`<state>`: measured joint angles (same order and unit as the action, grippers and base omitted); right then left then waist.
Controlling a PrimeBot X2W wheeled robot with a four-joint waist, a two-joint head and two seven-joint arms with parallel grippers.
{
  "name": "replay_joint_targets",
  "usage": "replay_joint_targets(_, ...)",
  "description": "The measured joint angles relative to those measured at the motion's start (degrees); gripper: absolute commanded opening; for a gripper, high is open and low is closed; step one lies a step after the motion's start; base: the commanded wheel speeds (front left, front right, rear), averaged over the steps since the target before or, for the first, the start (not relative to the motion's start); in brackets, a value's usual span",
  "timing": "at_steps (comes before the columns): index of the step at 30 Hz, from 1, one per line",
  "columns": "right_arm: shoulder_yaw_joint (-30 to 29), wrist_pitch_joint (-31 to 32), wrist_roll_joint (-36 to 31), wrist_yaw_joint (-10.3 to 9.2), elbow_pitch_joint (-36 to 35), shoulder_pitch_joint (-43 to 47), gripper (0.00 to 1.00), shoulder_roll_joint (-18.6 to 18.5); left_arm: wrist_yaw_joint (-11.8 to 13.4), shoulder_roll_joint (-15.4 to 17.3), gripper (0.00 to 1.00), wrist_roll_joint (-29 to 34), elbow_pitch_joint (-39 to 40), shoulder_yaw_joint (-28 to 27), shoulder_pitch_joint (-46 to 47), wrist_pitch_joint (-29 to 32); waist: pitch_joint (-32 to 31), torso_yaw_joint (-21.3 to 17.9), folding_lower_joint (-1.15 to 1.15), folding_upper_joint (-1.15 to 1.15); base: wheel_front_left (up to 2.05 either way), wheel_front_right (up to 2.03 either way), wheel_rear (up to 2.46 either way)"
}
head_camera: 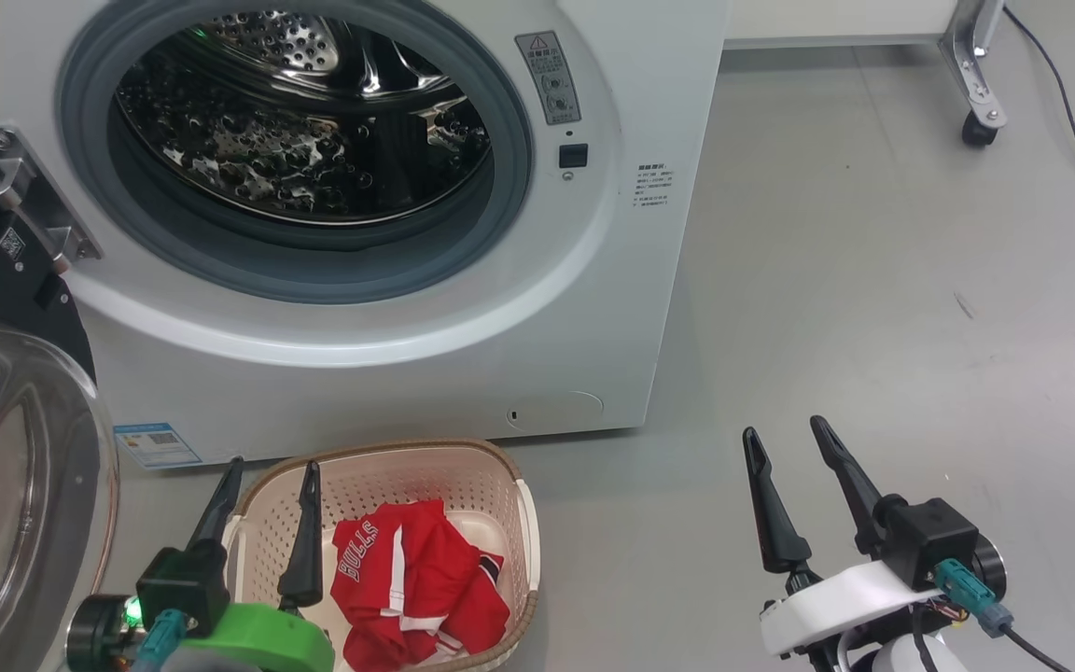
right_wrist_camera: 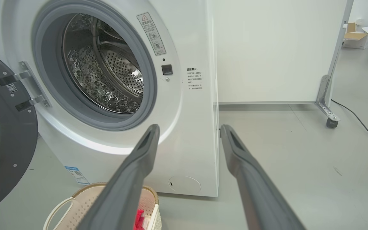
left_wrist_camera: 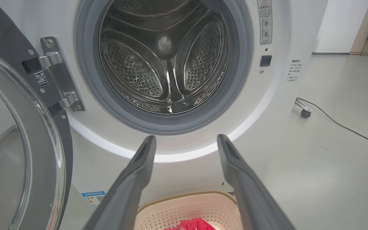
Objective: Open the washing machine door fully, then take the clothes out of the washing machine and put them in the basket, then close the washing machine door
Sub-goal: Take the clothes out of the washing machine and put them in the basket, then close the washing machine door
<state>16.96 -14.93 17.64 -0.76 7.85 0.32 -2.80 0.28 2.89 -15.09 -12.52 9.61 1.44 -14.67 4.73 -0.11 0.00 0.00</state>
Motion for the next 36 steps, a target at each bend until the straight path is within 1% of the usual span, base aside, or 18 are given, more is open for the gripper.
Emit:
replay_joint_targets(2,-0.1,0.0,0.0,-0.49,0.0,0.8,1.0,0.0,0.5,0.0,1.0,0.0,0.5,0.1,-1.0,0.1,-0.7,0.1,0.0,0.0,0.0,0.0,0.0)
replay_joint_targets(10,0.0,0.0,0.4,-0.92,-0.3,3.1,1.0,0.1,2.5,0.0,1.0,0.0,2.5,0.0,-4.9,0.9,-2.7,0.4,0.0,0.0,0.0,0.0,0.0)
replay_joint_targets(21,0.0,0.0,0.4,-0.92,-0.8,4.0,1.0,0.2,3.0,0.0,1.0,0.1,4.7,0.5,-7.2,2.1,-4.2,0.1,0.0,0.0,0.0,0.0,0.0)
replay_joint_targets(36,0.1,0.0,0.4,-0.92,-1.3,5.0,1.0,0.2,4.0,0.0,1.0,0.5,7.9,0.9,-8.4,3.5,-4.6,0.0,0.0,0.0,0.0,0.0,0.0)
